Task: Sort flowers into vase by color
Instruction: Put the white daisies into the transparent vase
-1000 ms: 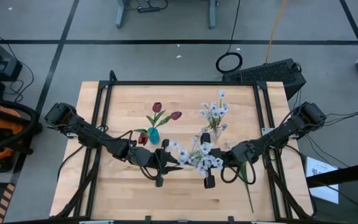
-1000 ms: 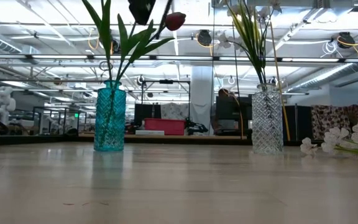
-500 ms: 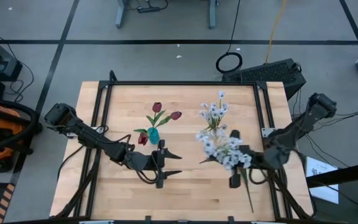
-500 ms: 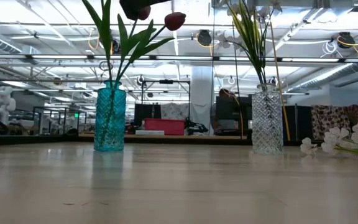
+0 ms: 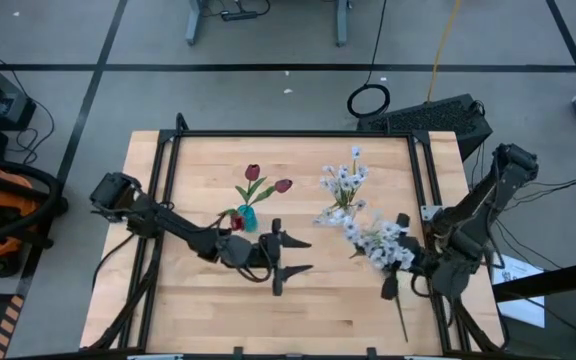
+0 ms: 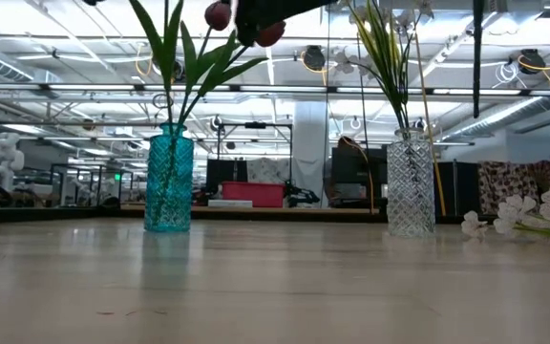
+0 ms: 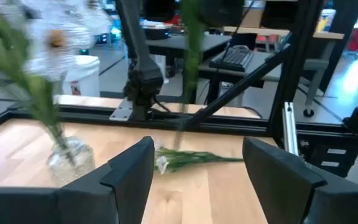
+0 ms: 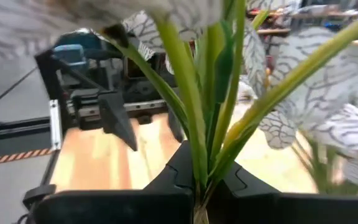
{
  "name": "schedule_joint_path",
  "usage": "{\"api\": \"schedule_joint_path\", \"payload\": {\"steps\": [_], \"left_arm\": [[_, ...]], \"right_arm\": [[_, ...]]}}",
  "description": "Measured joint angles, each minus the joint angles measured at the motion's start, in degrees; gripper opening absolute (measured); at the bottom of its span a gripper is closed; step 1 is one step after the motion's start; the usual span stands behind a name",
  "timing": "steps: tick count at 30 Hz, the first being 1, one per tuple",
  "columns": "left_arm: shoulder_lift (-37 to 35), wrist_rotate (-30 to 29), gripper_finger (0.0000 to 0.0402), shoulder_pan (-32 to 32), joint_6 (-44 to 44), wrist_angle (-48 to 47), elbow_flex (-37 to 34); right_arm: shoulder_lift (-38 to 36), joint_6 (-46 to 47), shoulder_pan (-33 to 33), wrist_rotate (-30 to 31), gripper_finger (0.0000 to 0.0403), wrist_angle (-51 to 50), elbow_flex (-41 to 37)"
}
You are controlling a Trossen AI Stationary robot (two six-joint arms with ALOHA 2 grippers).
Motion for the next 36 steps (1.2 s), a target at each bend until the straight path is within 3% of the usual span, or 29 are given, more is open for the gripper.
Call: {"api": "schedule_joint_path", "payload": {"steps": [5, 11, 19, 22, 26, 32, 36], "left_arm": [[4.10, 0.61, 0.0251, 0.20, 2.60, -0.33, 3.47], [7.56, 0.54, 0.0251, 2.12, 2.39, -0.26, 6.24], [8.40, 0.51, 0.0251, 3.87, -0.62, -0.37, 6.55], [8.40, 0.51, 0.0251, 3.78, -0.60, -0.40, 6.55], [8.40, 0.53, 0.0251, 3.79, -0.63, -0.48, 6.55], [8.38, 0.53, 0.0251, 3.73, -0.65, -0.12, 6.55], [8.38, 0.53, 0.0251, 3.54, -0.67, -0.13, 6.55]], "right_arm": [[-4.00, 4.39, 4.37, 11.39, 0.0002, -8.59, 0.00], [-11.04, 8.66, 4.77, 16.38, 0.0002, -18.26, 0.00], [-21.38, 7.99, 3.37, 23.47, 0.0002, -21.71, 0.00], [-24.79, 7.25, 2.96, 23.34, 0.0002, -20.36, 0.00], [-28.58, -3.45, 2.29, 20.81, 0.0002, -12.91, 0.50], [-31.98, -26.21, -0.02, 6.02, 0.0002, 3.42, 0.66], [-32.43, -26.75, -2.22, 6.22, 0.0002, 4.60, -1.15]]}}
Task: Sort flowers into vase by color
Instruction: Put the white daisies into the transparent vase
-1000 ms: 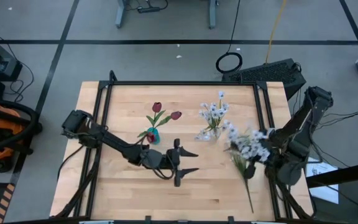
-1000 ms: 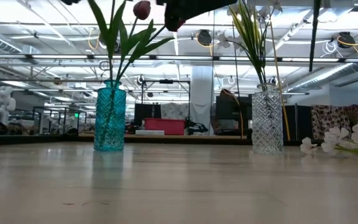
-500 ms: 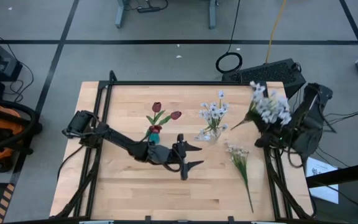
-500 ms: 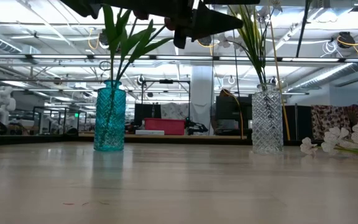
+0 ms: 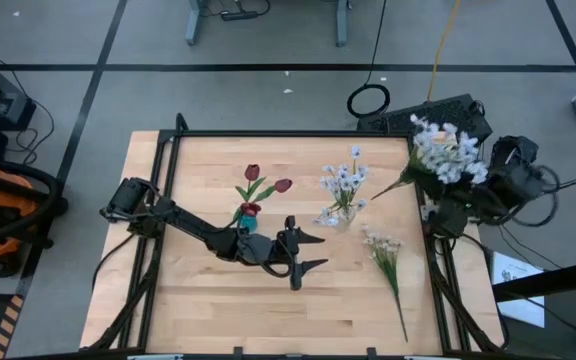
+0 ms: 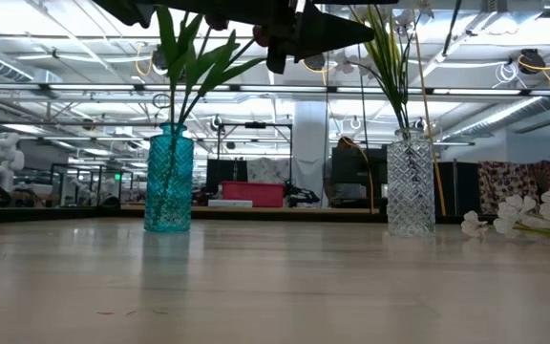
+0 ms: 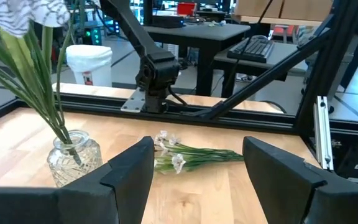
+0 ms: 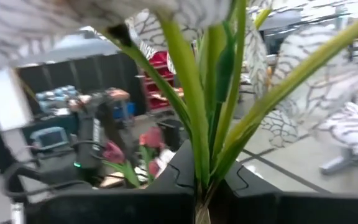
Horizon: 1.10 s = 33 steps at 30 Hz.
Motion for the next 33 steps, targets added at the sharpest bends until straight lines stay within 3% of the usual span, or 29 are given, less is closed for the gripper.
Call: {"api": "schedule_joint_path", "payload": {"steps": [7, 16, 21, 33], "left_arm": [[0.00, 0.02, 0.0251, -0.43, 0.04, 0.01, 0.00], [-0.02, 0.28, 0.0251, -0.43, 0.09, -0.34, 0.00], [-0.02, 0.26, 0.0250, -0.98, 0.21, -1.95, 0.00], [-0.02, 0.26, 0.0250, -2.07, 0.26, -3.06, 0.00]], "right_arm": [[0.20, 7.14, -3.24, 0.13, 0.0002, 4.34, -9.12], [0.83, 1.34, -8.09, -0.24, 0.0002, 30.03, -23.72], [0.83, -2.09, -10.38, -4.87, 0.0002, 41.32, -28.92], [2.06, -2.79, -12.46, -5.85, 0.0002, 41.77, -29.86]]}}
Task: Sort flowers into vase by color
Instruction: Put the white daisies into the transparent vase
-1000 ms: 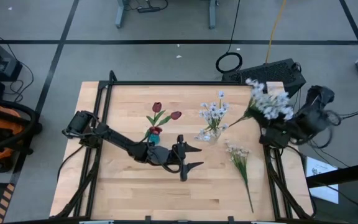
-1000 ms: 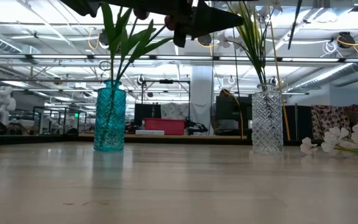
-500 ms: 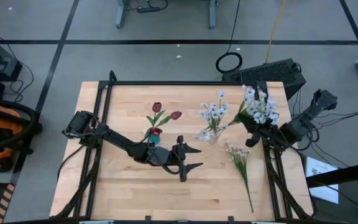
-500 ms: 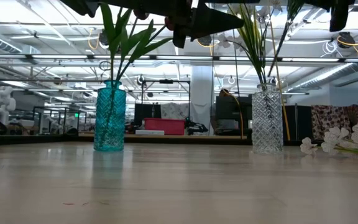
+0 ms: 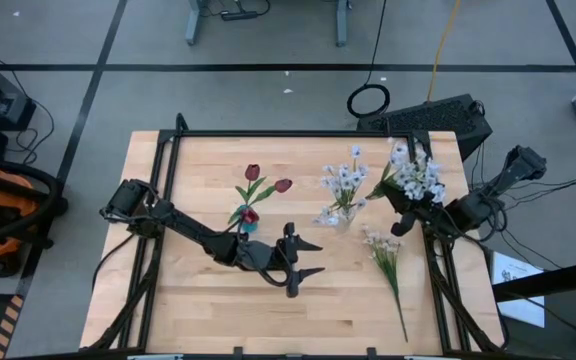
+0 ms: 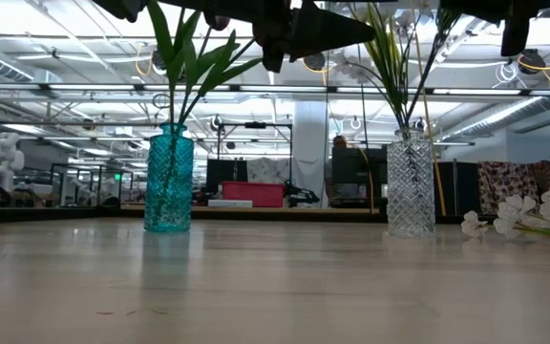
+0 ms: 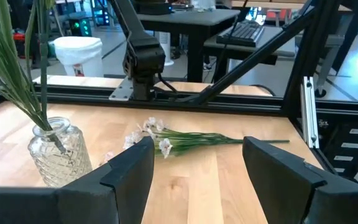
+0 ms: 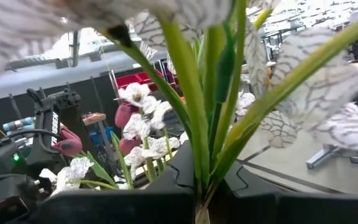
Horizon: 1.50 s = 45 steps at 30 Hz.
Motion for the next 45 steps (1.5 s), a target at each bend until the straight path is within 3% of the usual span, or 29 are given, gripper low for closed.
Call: {"api": "schedule_joint_path", "payload": {"steps": [9, 32, 45], "left_arm": [[0.00, 0.00, 0.0250, -1.27, 1.98, -0.16, 0.00], [-0.07, 0.00, 0.0250, -1.60, 1.73, -3.40, 0.00], [-0.07, -0.02, 0.0251, -1.49, 1.72, -3.20, 0.00]], "right_arm": [[2.52, 2.46, 0.00, -0.01, 0.0002, -0.05, 0.00], [1.56, -1.39, 2.08, 0.30, 0.0002, 2.06, 0.77], [2.52, 4.64, 2.95, 1.75, 0.0002, -13.17, 5.29]]}}
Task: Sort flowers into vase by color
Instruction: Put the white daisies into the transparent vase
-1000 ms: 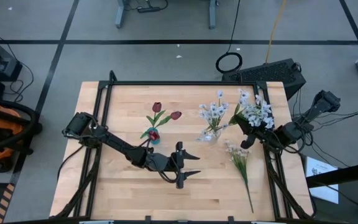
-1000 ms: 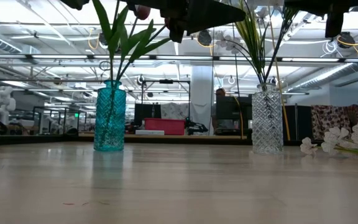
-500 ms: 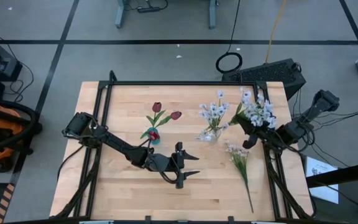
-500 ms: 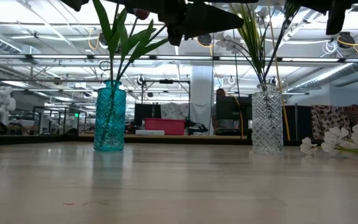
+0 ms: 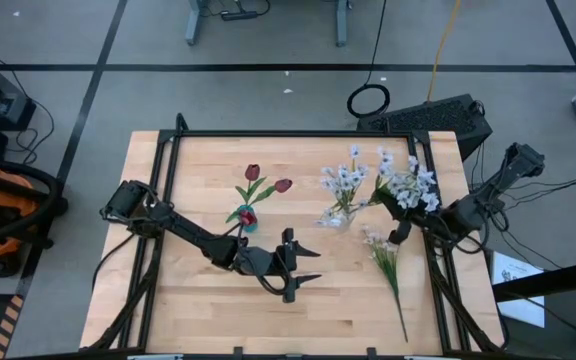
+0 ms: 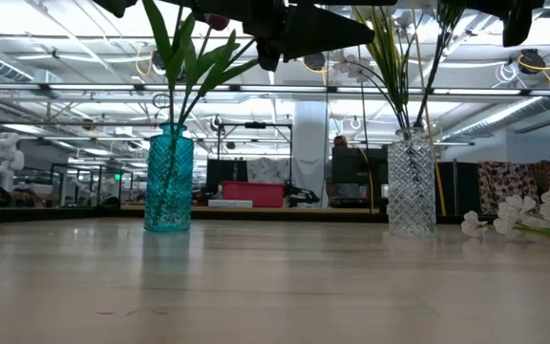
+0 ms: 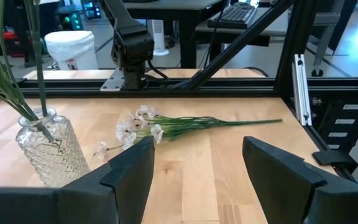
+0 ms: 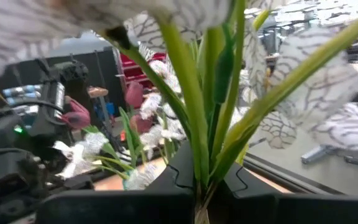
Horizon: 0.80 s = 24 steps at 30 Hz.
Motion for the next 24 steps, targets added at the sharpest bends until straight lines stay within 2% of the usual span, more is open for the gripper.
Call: {"api": "schedule_joint_path", "payload": {"steps": [24], "left_arm": [[0.00, -0.02, 0.0251, 0.02, 0.02, 0.11, 0.00]], "right_arm": [[5.20, 3.05, -3.32, -0.05, 0.0002, -1.91, 0.00]]}}
